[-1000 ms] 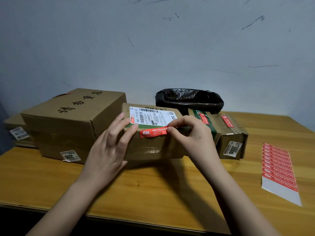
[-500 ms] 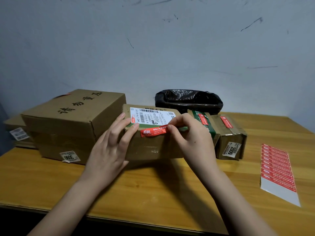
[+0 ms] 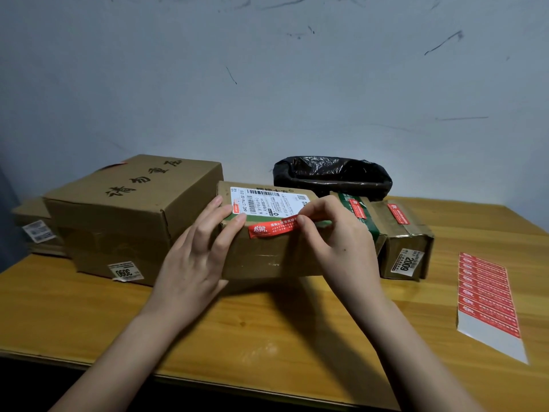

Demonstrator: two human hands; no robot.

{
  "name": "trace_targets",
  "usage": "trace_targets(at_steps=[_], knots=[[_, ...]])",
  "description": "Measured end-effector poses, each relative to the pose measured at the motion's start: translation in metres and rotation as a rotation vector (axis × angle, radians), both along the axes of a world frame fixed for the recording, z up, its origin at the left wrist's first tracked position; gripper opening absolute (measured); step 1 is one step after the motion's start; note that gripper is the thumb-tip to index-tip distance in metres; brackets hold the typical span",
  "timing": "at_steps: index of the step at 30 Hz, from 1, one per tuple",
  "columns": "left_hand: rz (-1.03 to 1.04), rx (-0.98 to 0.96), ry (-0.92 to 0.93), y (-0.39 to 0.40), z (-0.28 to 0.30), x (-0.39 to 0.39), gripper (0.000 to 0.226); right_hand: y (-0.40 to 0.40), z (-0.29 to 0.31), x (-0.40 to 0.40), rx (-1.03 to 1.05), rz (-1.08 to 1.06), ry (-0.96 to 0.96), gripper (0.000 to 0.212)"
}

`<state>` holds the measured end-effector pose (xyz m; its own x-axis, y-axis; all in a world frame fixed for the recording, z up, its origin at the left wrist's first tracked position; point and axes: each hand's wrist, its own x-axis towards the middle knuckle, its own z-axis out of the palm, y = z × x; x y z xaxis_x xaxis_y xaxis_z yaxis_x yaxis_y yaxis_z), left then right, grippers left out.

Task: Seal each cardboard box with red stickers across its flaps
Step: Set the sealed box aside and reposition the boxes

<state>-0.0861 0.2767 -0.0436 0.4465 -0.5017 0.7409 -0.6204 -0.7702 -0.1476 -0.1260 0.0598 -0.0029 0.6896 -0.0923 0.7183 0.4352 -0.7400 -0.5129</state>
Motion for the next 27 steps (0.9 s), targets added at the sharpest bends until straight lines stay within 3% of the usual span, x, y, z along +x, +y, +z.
trace_targets(at_steps=[4, 12, 21, 27], knots=[[-0.016, -0.003, 0.025, -0.001, 0.000, 0.000, 0.116, -0.002, 0.001, 0.001, 0.015, 0.011, -0.003, 0.008], [-0.035, -0.032, 0.054, -0.002, 0.002, -0.001, 0.113, -0.010, -0.001, 0.004, -0.300, -0.031, -0.117, 0.044], [-0.054, -0.002, 0.102, -0.001, 0.005, -0.004, 0.116, -0.020, 0.002, 0.022, -0.480, 0.112, -0.318, 0.015], [-0.069, 0.004, 0.136, -0.001, 0.007, -0.006, 0.114, -0.022, 0.003, 0.023, -0.639, 0.061, -0.569, 0.011]])
